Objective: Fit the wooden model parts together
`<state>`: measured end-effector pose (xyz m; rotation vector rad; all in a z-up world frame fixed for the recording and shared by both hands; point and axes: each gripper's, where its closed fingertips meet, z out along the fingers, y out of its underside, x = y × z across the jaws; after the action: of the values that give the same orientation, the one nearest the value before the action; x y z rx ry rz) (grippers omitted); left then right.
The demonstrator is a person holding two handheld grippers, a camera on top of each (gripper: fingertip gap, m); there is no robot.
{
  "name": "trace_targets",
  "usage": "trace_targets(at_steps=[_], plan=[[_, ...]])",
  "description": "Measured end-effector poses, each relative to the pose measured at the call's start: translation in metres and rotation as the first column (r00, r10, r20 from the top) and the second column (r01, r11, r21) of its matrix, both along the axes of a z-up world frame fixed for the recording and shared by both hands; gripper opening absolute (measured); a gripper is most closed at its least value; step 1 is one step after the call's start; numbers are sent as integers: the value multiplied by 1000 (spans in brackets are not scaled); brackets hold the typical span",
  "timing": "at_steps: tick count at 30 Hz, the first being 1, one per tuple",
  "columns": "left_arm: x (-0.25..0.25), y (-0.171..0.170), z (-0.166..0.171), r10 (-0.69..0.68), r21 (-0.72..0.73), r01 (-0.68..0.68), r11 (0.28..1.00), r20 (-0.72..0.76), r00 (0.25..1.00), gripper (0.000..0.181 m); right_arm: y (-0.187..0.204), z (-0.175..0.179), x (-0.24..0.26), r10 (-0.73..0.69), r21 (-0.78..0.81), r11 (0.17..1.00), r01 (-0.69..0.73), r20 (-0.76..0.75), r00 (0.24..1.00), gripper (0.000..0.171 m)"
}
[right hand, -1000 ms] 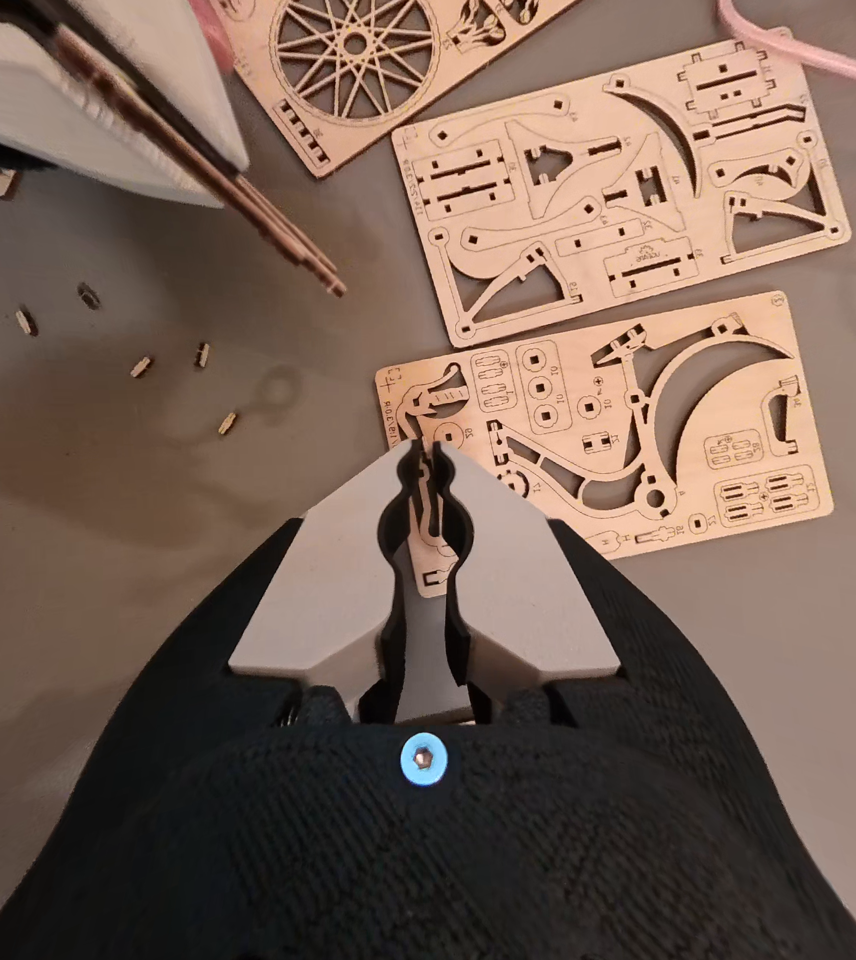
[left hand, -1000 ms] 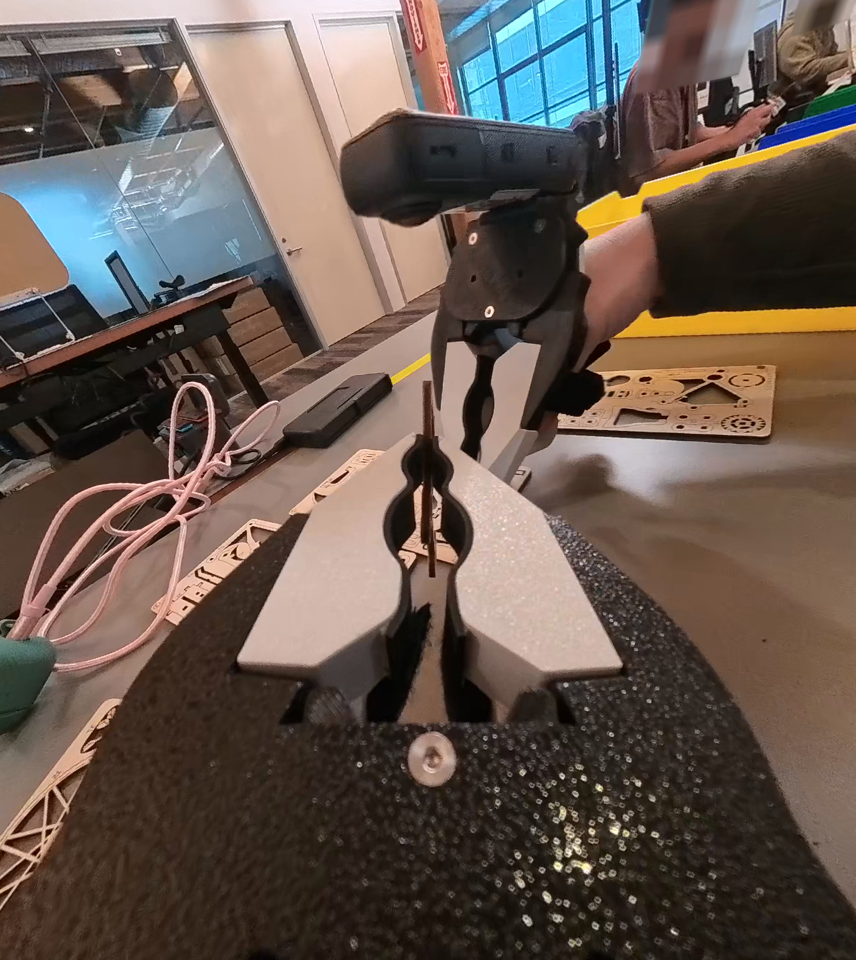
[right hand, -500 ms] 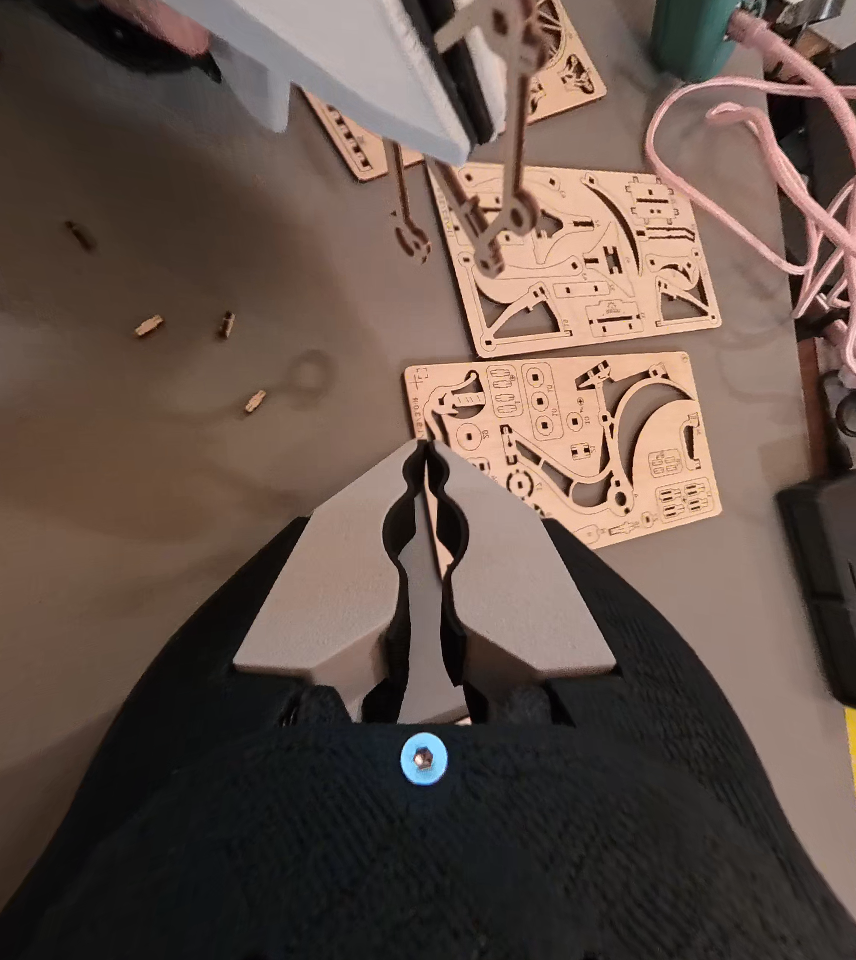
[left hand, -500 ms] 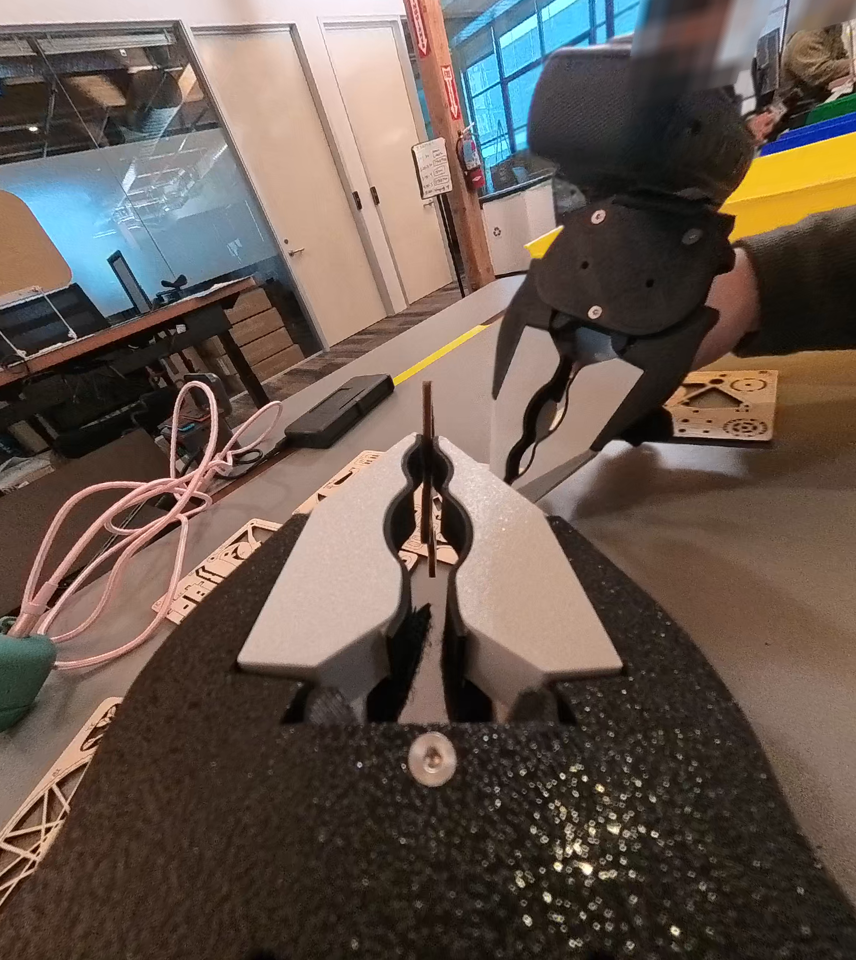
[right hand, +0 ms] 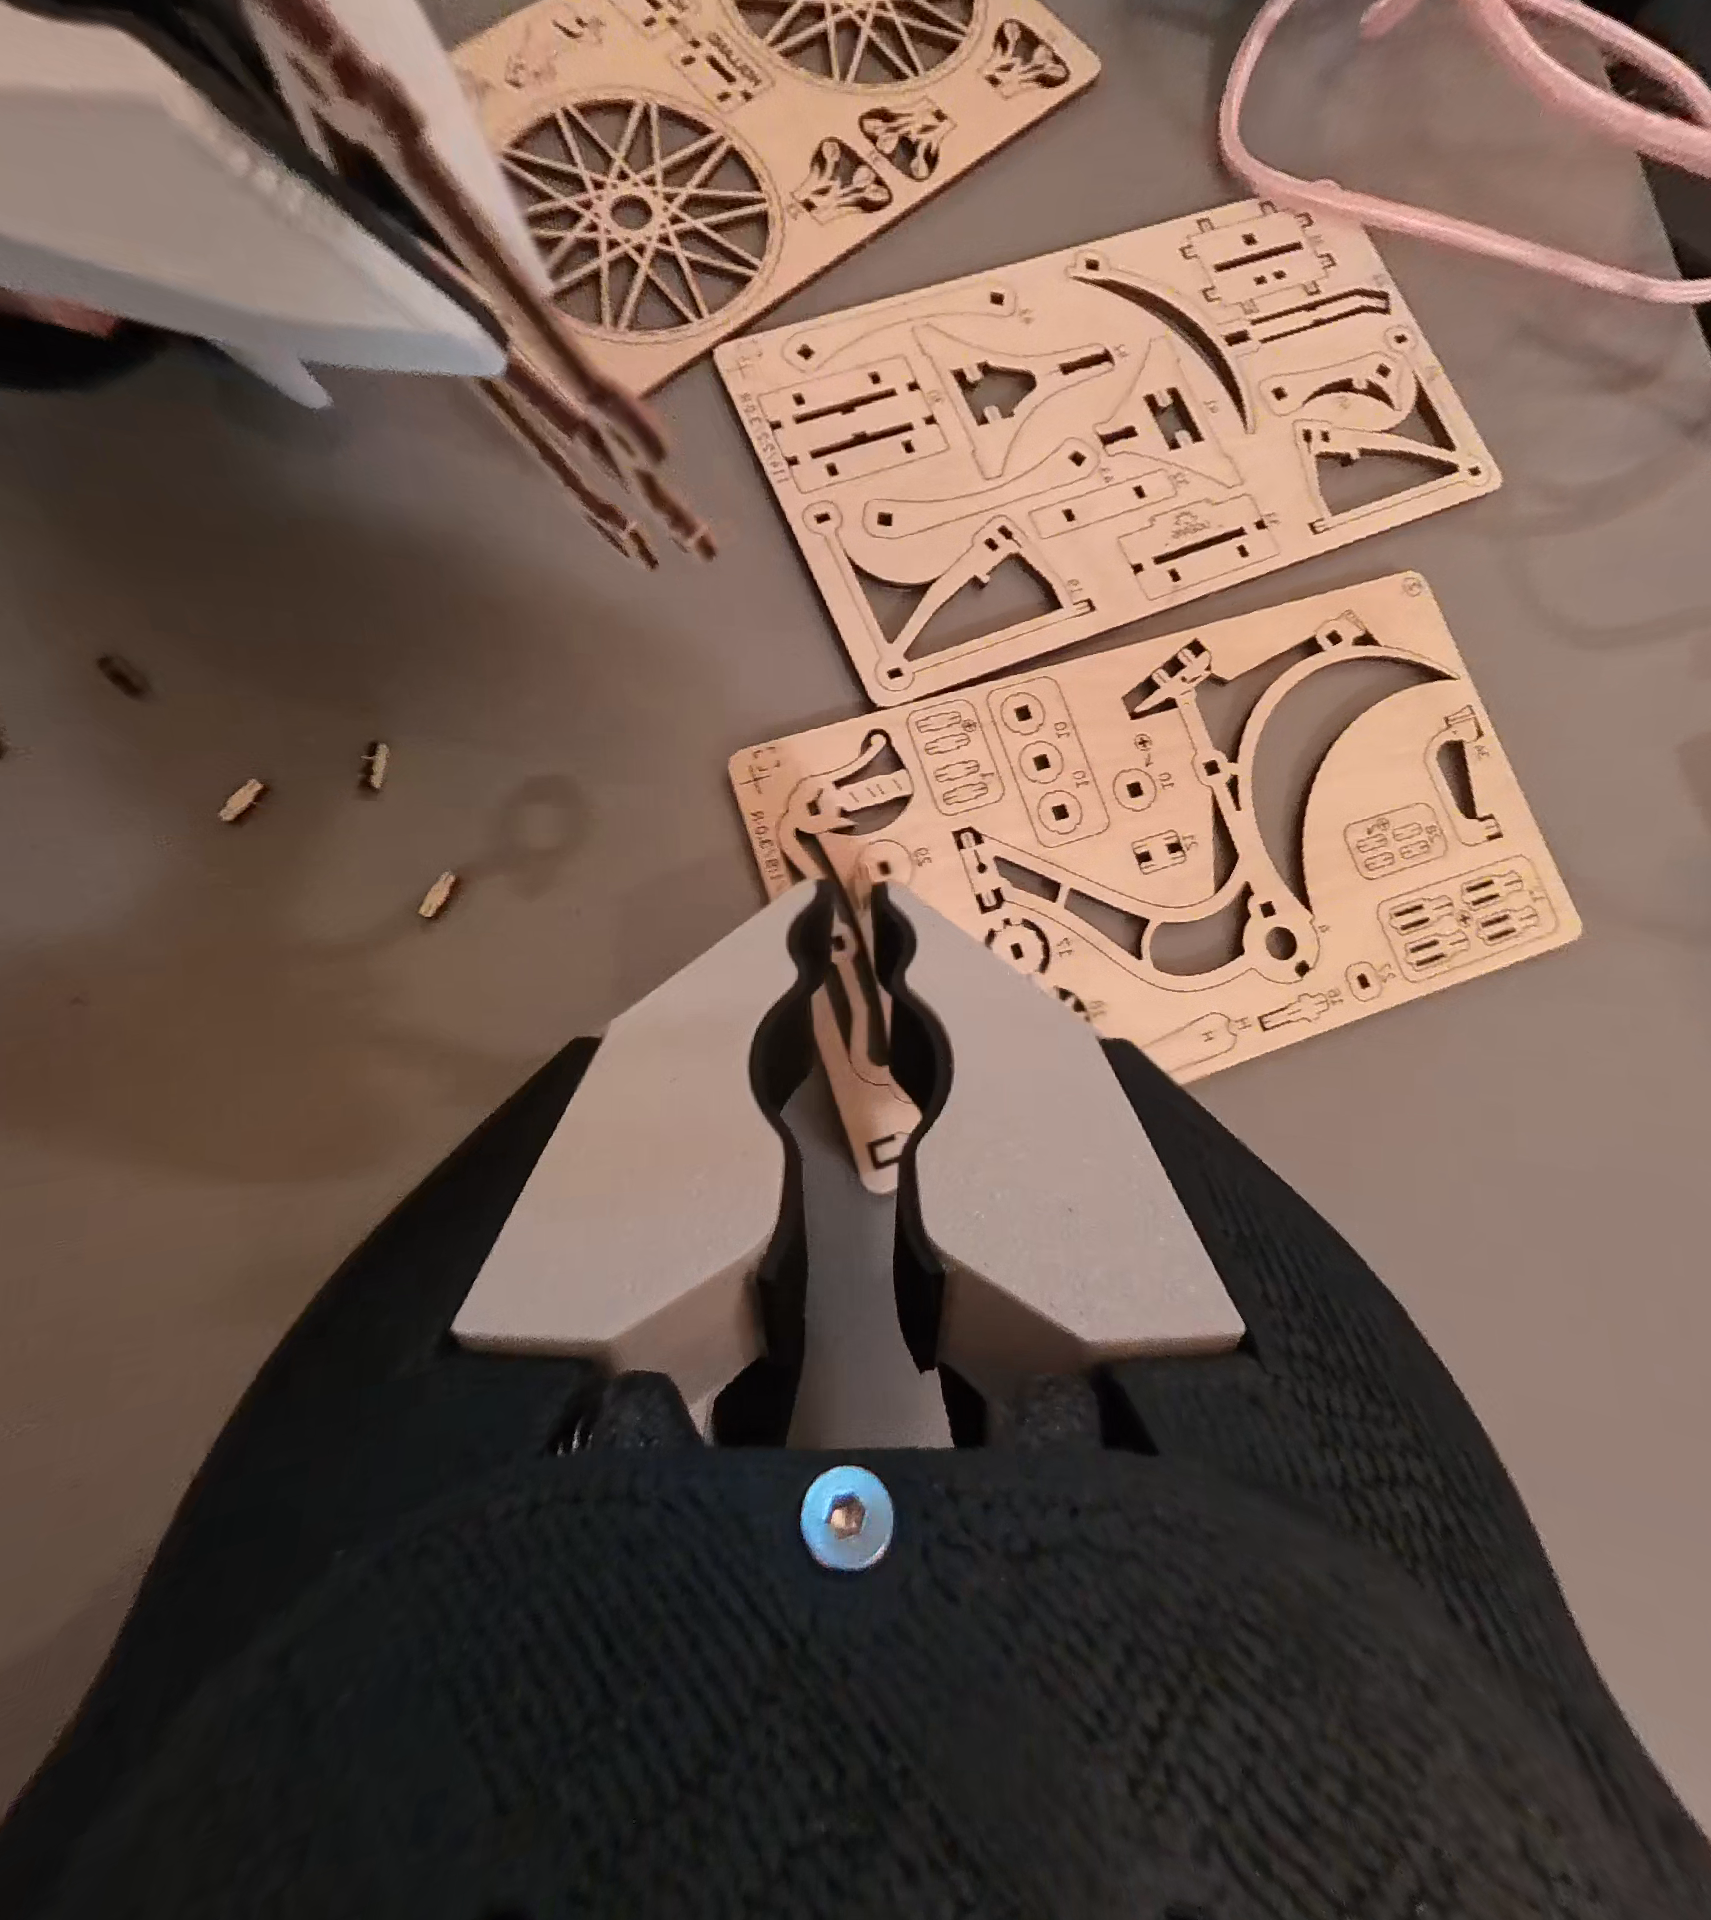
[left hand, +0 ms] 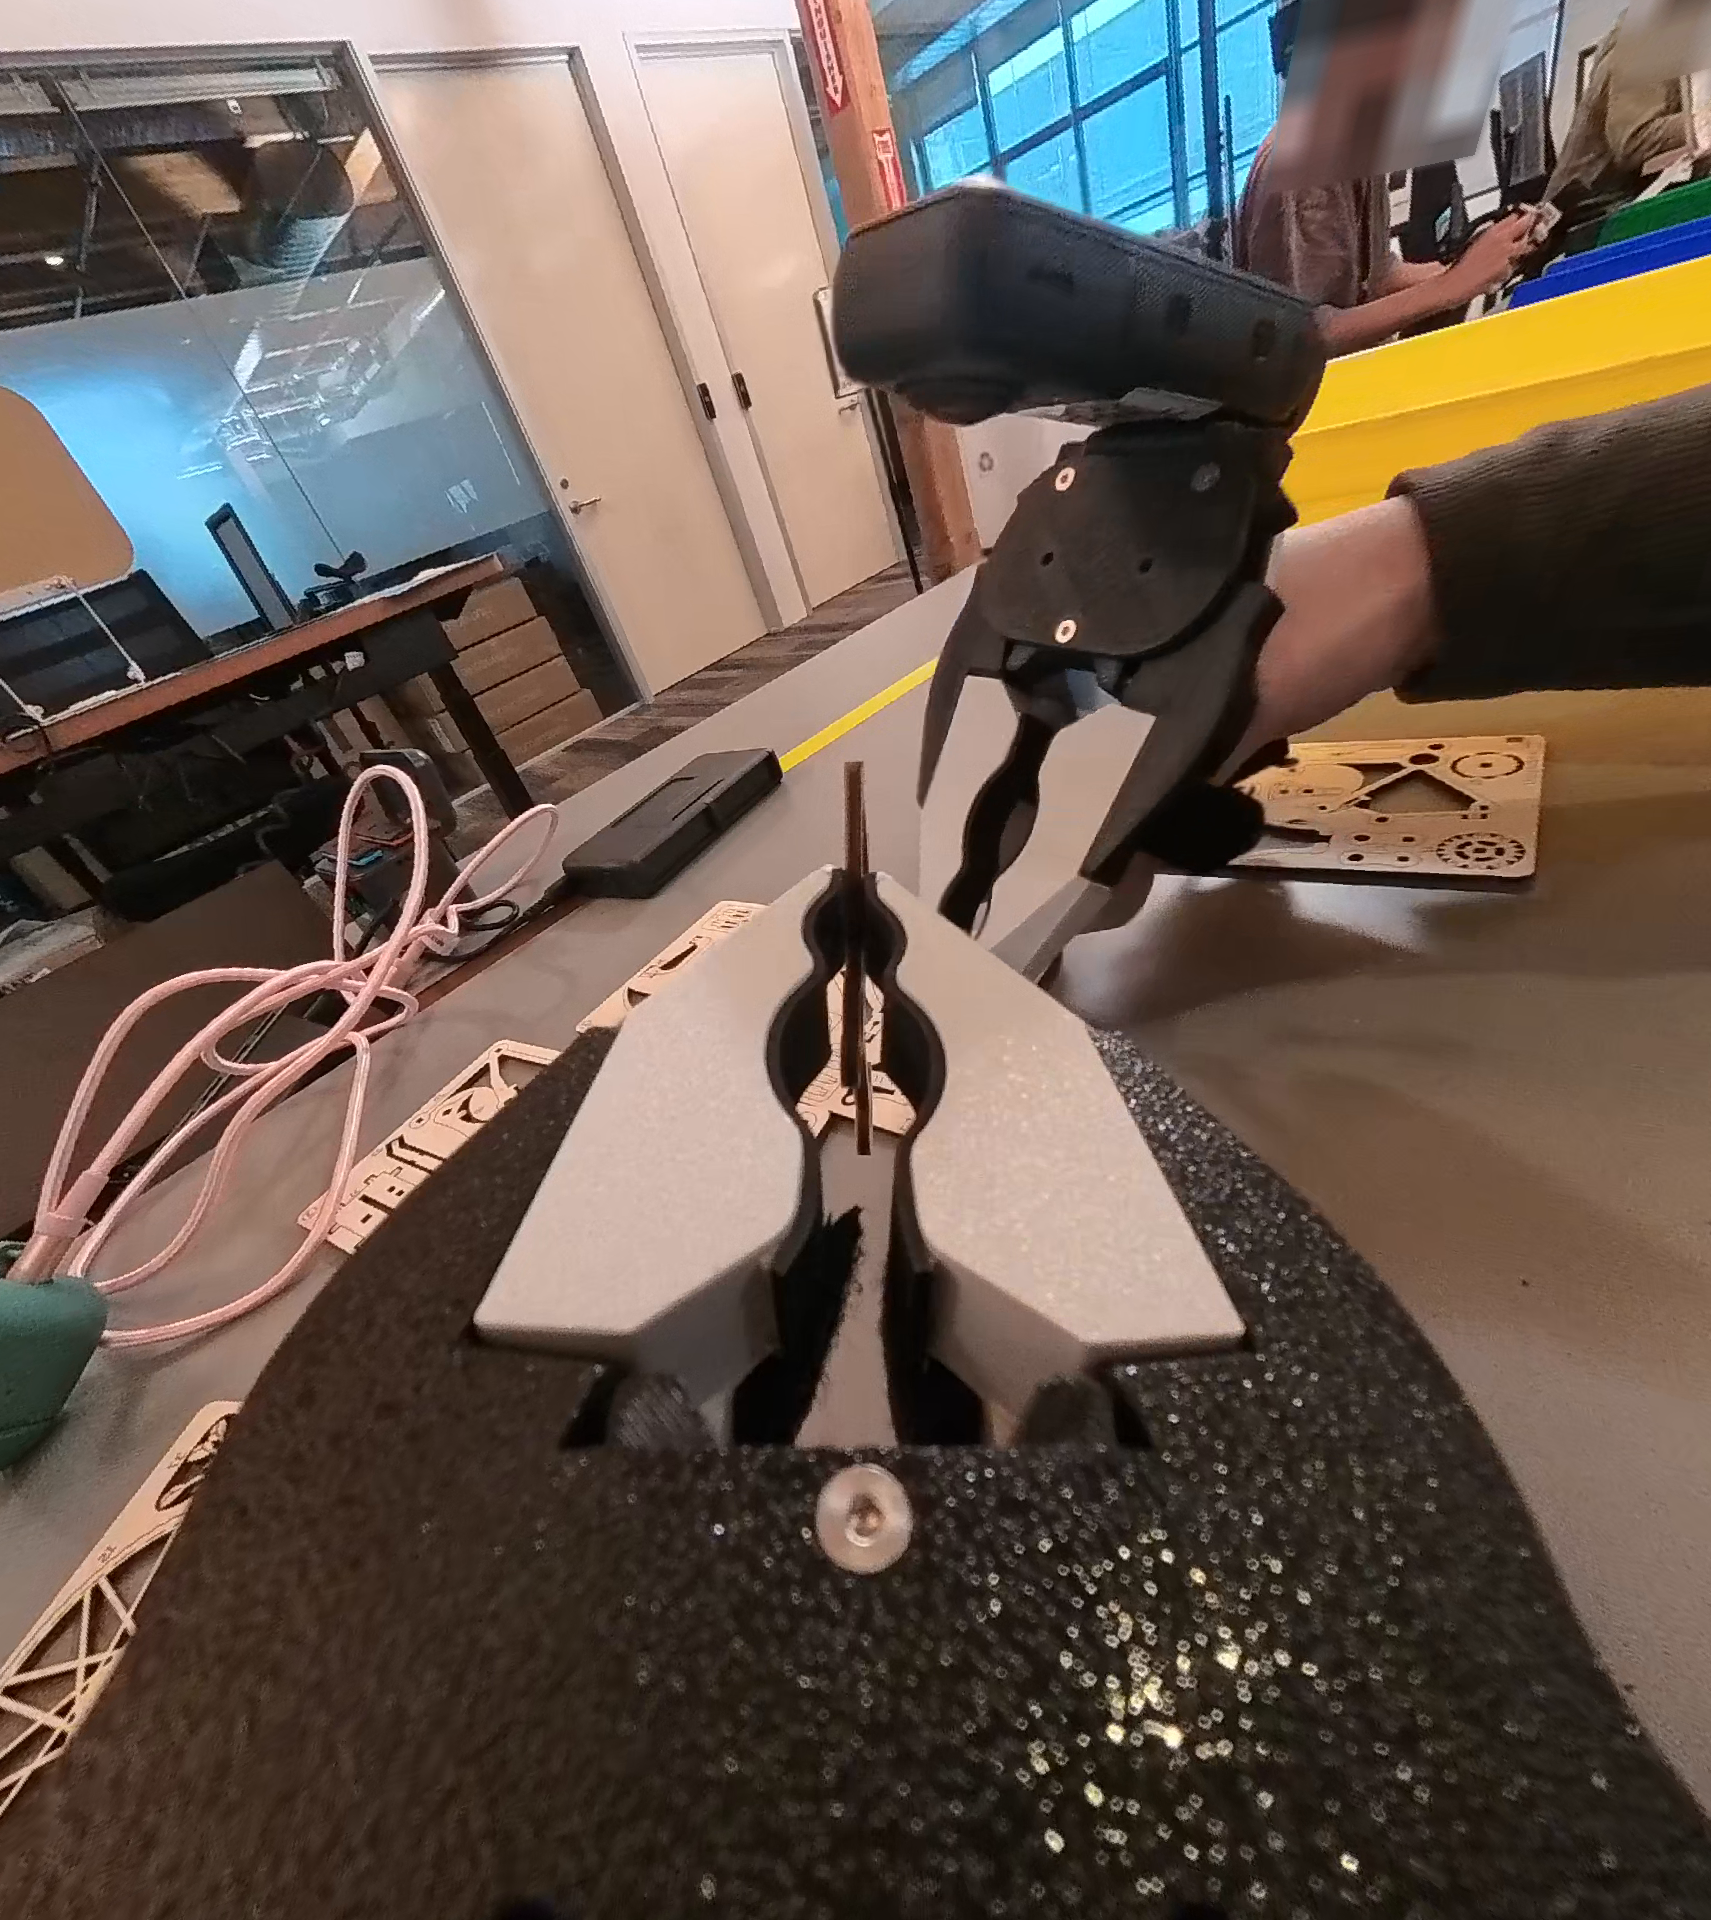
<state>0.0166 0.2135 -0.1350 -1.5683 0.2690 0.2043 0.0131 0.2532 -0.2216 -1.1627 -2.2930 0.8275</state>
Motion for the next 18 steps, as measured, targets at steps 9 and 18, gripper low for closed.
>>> trace_targets(at_steps=[9, 18], plan=[[1, 0, -1, -5, -3, 5, 1000, -3, 1000, 0, -1, -2, -3, -10, -20, 1000, 10, 14, 1000, 1], [1, 0, 0, -4, -1, 4, 1000, 2, 1000, 0, -7, 14, 10, -50, -15, 999, 48, -104, 993, 0]])
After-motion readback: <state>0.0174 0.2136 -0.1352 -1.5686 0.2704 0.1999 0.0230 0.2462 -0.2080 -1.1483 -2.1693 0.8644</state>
